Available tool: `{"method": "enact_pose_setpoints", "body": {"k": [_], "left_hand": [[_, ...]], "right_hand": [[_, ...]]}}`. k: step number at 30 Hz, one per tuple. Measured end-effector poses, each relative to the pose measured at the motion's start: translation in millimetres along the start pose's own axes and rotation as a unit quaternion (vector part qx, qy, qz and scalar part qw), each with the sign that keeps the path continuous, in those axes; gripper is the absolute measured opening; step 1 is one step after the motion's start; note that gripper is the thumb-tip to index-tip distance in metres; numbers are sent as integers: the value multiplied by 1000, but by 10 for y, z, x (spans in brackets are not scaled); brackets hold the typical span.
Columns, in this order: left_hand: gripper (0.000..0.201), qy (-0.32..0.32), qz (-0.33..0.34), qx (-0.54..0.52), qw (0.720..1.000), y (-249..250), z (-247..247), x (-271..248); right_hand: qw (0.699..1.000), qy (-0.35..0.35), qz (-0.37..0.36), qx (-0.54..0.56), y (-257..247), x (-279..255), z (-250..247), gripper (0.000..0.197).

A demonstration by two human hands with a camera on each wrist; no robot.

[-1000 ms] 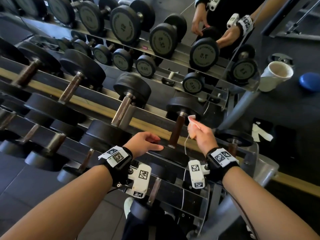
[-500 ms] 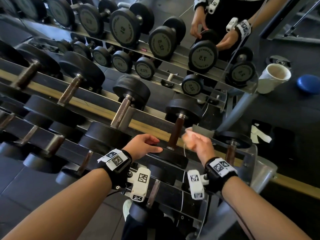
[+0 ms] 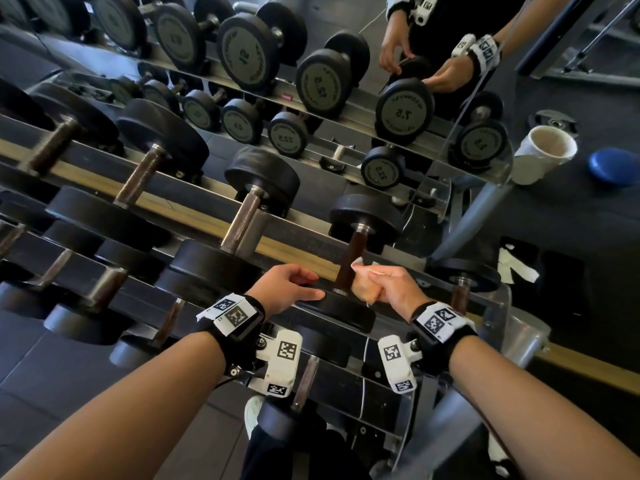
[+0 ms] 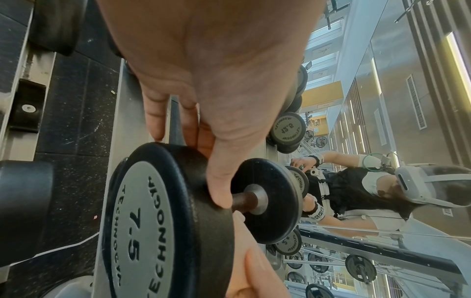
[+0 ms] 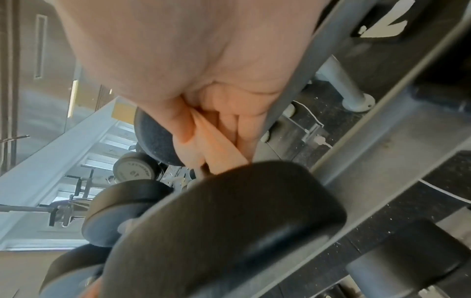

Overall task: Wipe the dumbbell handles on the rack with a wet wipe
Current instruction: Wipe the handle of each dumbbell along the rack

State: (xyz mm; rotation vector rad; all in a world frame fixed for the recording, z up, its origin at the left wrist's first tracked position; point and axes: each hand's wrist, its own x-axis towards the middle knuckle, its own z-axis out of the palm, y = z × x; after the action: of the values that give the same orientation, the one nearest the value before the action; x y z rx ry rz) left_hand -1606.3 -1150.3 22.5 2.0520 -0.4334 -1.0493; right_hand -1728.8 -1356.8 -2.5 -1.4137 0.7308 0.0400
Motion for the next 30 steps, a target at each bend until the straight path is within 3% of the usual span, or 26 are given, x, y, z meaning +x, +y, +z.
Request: {"method": "enact_pose_setpoints", "body": {"k": [2,6,9,13,15,18,23,30], "left_hand": [[32,-2,1,4,1000,3,1,1],[34,-4,-2,7,1000,21,-25,8],[34,-7,-6,7,1000,35,-34,9],[33,-5,-6,3,1000,37,-24,1],[34,-6,-5,4,1000,37,-24,-5],[33,-16,-5,15,1000,53,-30,-2],[31,-36,-5,41,998,107,-53,19],[30,-29,-12,36,999,84,-52,29]], "right_hand": [[1000,13,17,7,-50,47,-69,31],[991,113,30,59,-133,241,-71,28],[994,94,23,41,-89,286,80,38],[995,85,-27,-42,69,133,235,36],[997,68,-13,-35,119,50,208,28],[998,41,3,-53,111,-1,95,31],[994,105,16,38,-118,257,-67,22],[992,117,-21,-50,34,235,261,34]]}}
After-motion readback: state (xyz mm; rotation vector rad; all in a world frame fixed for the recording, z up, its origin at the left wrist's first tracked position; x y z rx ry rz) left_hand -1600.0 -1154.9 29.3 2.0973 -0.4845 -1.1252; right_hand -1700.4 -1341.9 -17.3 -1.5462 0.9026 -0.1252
